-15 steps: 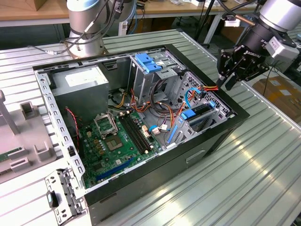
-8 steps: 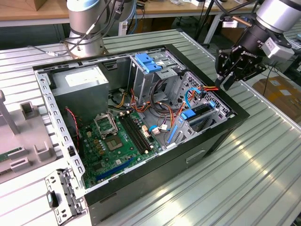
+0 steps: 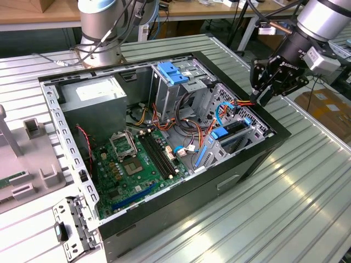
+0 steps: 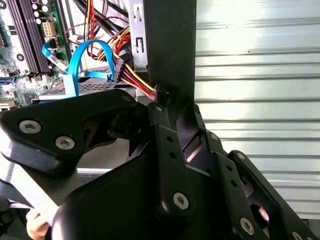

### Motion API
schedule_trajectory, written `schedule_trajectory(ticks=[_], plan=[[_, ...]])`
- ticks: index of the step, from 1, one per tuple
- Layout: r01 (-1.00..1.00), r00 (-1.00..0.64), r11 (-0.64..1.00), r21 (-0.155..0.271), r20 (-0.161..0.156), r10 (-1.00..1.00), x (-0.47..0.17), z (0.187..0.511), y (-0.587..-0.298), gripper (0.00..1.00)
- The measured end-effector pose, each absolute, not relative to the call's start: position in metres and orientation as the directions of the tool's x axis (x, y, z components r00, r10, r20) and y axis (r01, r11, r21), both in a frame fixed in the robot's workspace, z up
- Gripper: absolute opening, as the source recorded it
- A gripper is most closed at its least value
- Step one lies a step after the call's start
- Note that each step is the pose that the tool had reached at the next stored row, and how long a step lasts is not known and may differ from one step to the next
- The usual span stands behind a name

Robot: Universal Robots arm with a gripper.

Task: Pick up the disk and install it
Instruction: 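Insert the first disk wire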

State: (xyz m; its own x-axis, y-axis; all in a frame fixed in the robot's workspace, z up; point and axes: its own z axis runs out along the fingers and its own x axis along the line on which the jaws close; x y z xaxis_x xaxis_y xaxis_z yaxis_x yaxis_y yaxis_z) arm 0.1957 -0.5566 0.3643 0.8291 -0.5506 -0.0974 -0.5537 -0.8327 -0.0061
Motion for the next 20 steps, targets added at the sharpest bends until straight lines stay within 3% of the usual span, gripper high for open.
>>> schedule_trajectory(ticks=[7, 10, 20], plan=[[-0.554, 0.829, -0.833, -0.006, -0.097, -0.551, 0.1957, 0.3635, -0.5566, 0.35], [-0.554, 0.829, -0.833, -0.006, -0.097, -0.551, 0.1957, 0.3635, -0.5566, 0.18], [-0.554, 0.829, -0.833, -0.006, -0.097, -0.551, 0.1957, 0.3632, -0.5565, 0.18]])
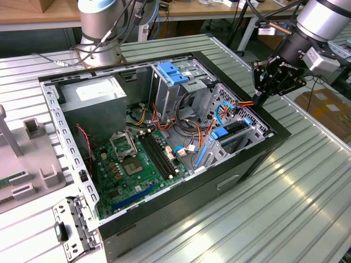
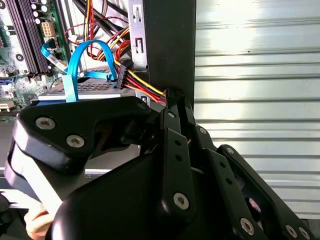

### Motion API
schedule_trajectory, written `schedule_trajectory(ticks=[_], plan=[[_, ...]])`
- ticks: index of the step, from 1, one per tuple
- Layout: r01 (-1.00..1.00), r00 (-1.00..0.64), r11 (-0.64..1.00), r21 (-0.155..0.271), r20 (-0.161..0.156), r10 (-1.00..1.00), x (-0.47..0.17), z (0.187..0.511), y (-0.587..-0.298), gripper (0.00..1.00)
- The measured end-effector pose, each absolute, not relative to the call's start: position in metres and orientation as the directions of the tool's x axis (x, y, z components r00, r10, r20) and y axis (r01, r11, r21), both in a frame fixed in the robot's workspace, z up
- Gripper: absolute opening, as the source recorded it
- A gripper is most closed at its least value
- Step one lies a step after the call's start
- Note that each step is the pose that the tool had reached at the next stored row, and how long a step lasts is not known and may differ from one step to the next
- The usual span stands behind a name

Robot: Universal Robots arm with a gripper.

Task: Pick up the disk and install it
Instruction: 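Insert the first disk wire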

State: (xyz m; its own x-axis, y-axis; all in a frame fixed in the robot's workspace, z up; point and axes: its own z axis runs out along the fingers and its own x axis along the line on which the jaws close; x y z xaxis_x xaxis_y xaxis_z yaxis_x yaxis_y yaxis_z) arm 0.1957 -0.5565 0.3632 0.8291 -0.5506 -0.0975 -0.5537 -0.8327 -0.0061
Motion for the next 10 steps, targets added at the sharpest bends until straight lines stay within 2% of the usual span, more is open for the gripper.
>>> schedule_trajectory(ticks=[10], plan=[[-0.554, 0.829, -0.833, -0.010, -0.100, -0.550, 0.1957, 0.3651, -0.5511, 0.18]])
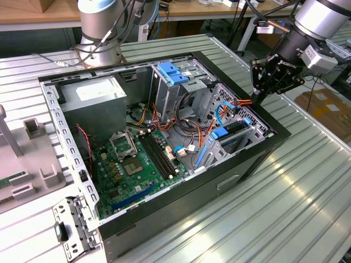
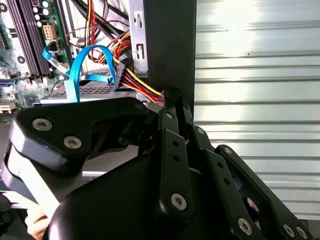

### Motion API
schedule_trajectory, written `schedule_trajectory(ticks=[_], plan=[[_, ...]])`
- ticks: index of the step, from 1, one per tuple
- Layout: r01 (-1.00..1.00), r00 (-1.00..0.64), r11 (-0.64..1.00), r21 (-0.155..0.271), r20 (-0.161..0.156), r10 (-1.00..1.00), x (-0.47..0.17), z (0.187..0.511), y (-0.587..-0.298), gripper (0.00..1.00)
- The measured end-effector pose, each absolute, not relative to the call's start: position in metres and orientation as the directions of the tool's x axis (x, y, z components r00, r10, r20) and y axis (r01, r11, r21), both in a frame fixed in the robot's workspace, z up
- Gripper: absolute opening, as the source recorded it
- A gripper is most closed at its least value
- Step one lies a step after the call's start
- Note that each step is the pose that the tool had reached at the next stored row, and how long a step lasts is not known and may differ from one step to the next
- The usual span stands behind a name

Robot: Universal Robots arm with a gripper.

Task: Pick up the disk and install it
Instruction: 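Insert the first disk wire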

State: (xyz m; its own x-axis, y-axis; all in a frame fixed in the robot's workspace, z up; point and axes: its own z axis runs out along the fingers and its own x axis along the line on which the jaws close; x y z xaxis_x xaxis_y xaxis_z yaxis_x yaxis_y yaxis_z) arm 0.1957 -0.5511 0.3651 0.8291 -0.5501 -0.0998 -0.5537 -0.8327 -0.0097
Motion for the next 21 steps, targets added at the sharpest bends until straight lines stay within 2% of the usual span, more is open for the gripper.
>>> schedule_trajectory(ticks=[21], plan=[[-0.553, 0.829, -0.833, -0.014, -0.103, -0.549, 0.1897, 0.3695, -0.5541, 0.18]])
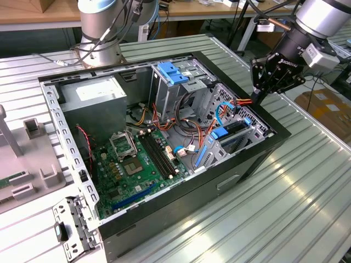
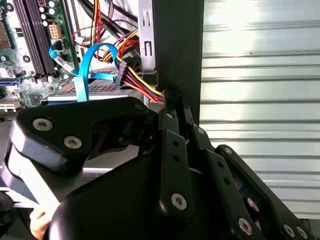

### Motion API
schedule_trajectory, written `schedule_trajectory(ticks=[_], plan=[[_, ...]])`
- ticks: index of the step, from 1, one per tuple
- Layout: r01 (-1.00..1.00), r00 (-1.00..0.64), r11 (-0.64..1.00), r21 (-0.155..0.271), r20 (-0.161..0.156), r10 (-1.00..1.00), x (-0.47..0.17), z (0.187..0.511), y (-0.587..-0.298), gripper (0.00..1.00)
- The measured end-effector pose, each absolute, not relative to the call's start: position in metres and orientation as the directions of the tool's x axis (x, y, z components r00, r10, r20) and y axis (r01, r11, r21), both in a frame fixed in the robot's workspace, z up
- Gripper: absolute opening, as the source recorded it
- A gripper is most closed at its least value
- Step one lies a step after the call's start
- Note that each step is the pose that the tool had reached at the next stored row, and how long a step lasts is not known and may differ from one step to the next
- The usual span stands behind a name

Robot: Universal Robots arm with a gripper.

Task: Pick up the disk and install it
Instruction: 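Insert the first disk wire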

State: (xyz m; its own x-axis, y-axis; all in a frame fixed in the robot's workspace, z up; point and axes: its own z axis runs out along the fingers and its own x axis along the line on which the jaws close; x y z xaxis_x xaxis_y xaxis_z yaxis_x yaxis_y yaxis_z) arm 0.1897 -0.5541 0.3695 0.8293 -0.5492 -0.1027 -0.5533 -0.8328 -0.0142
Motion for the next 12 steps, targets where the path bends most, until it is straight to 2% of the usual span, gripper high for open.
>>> schedule_trajectory(ticks=[12], plan=[[-0.553, 0.829, -0.833, -0.014, -0.103, -0.549, 0.1829, 0.3692, -0.5574, 0.18]])
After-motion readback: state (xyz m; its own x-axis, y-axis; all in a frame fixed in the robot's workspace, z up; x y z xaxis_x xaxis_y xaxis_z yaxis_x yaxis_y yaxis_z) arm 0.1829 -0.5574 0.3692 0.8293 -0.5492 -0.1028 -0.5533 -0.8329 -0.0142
